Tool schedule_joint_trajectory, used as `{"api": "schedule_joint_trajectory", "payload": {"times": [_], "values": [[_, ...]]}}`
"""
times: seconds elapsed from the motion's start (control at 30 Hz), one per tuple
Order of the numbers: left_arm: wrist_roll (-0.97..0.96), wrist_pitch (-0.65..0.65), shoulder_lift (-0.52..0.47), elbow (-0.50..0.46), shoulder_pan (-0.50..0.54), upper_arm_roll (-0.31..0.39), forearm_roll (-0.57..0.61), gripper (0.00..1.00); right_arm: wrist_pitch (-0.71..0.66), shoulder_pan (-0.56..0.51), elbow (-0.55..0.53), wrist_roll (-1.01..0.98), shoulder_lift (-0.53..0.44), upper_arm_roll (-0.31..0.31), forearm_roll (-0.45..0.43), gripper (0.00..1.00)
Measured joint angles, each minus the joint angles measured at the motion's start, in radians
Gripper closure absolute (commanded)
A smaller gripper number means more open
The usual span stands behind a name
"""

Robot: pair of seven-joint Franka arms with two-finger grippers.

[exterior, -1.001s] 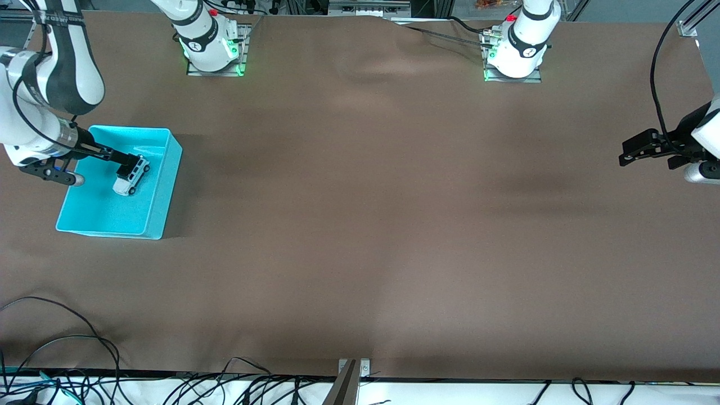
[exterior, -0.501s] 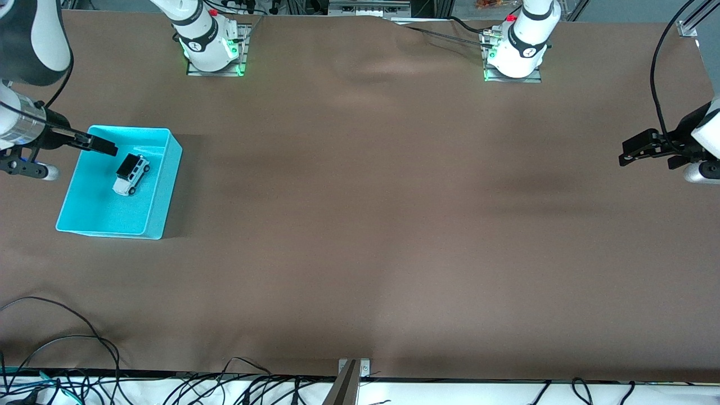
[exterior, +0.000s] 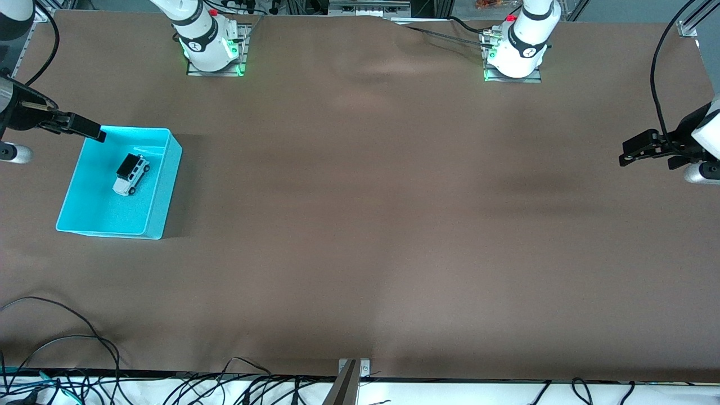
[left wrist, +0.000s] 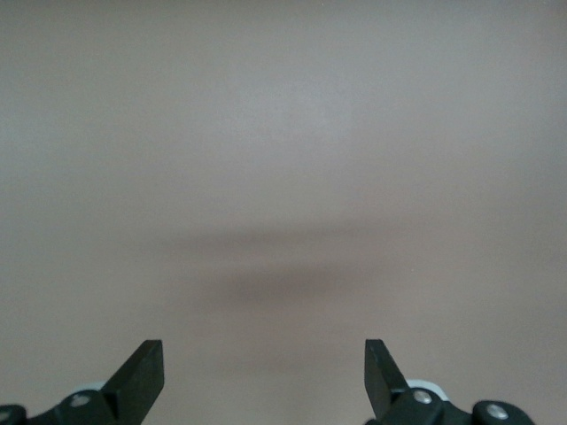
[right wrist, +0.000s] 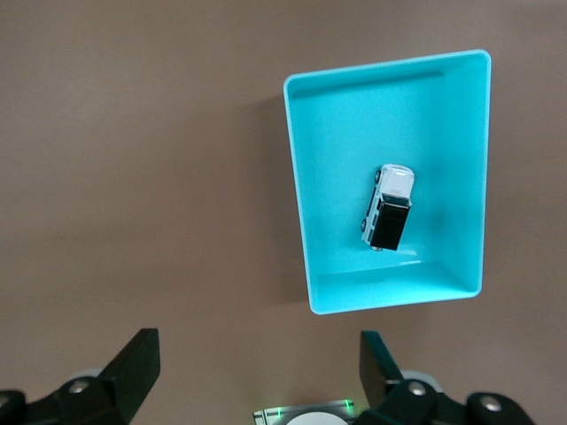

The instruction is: Wind and store white jeep toy

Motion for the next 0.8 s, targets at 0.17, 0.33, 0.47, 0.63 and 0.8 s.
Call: {"api": "schedule_joint_trajectory", "payload": {"times": [0.17,0.33,0.47,0.63,0.8], "values": [[0.0,0.0,0.002,-0.008,0.0,0.0,0.0,0.0,0.0,-0.026,0.013,-0.036,-0.006,0.04,0.0,0.0],[0.0,0.0,0.002,-0.012,0.0,0.0,0.0,0.0,0.0,-0.037,0.013,-0.067,-0.013,0.044,0.0,0.0],[0.0,0.0,0.002,-0.012,0.0,0.0,0.0,0.0,0.0,-0.041,0.013,-0.074,-0.017,0.044,0.0,0.0],[0.0,0.0,0.003,-0.013,0.0,0.0,0.0,0.0,-0.002,-0.041,0.013,-0.075,-0.018,0.045,0.0,0.0],[0.0,0.0,0.004,-0.014,0.0,0.0,0.0,0.0,-0.003,-0.041,0.013,-0.076,-0.018,0.053,0.0,0.0]]}}
